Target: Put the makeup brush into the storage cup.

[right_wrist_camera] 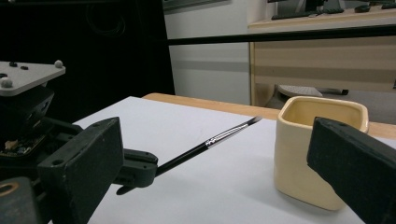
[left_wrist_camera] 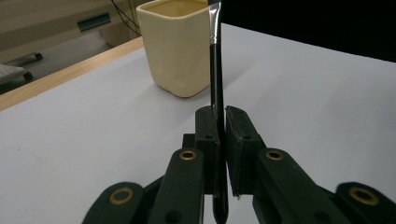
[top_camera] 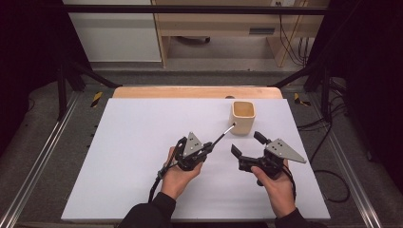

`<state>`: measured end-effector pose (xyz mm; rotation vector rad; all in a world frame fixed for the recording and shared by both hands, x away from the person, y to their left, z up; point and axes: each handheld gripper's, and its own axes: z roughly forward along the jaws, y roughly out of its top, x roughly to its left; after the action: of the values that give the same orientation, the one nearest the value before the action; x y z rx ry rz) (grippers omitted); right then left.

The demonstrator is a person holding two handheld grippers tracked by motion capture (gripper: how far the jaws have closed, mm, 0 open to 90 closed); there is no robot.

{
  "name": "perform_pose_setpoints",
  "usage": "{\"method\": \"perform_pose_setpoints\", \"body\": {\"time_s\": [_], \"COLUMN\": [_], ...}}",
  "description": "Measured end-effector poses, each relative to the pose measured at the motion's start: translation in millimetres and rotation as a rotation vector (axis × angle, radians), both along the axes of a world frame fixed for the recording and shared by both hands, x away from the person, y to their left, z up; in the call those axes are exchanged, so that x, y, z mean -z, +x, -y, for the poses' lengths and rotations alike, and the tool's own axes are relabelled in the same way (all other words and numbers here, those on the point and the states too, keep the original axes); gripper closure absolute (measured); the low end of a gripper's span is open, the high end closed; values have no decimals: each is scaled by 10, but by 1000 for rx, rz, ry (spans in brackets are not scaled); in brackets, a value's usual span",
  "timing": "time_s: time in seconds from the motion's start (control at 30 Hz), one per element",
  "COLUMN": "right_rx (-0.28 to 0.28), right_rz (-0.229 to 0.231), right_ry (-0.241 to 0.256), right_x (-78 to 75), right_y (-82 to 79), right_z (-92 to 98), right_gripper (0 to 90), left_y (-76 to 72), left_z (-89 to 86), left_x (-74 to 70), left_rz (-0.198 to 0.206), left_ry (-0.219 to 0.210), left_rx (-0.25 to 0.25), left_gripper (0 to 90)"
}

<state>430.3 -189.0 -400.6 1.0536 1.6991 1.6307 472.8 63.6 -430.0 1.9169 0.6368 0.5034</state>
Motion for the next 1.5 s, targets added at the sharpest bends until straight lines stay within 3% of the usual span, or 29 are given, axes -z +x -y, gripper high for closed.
{"method": "perform_pose_setpoints", "body": {"time_s": [0.2, 0.87, 1.5], "right_rx": [28, 20, 4], "right_rz": [-8, -28, -130], "right_ry": [25, 64, 166], "right_x": [0, 37, 160], "right_y": [9, 60, 206], "right_z": [-23, -171, -334], "right_gripper": [55, 78, 112], "left_y": [-24, -68, -139], "left_z": [-11, -43, -85], "left_x": [14, 8, 42], "left_rz": [8, 41, 64], "left_ry": [-17, -78, -116], "left_rx": [-4, -3, -3], "left_gripper": [840, 840, 840]}}
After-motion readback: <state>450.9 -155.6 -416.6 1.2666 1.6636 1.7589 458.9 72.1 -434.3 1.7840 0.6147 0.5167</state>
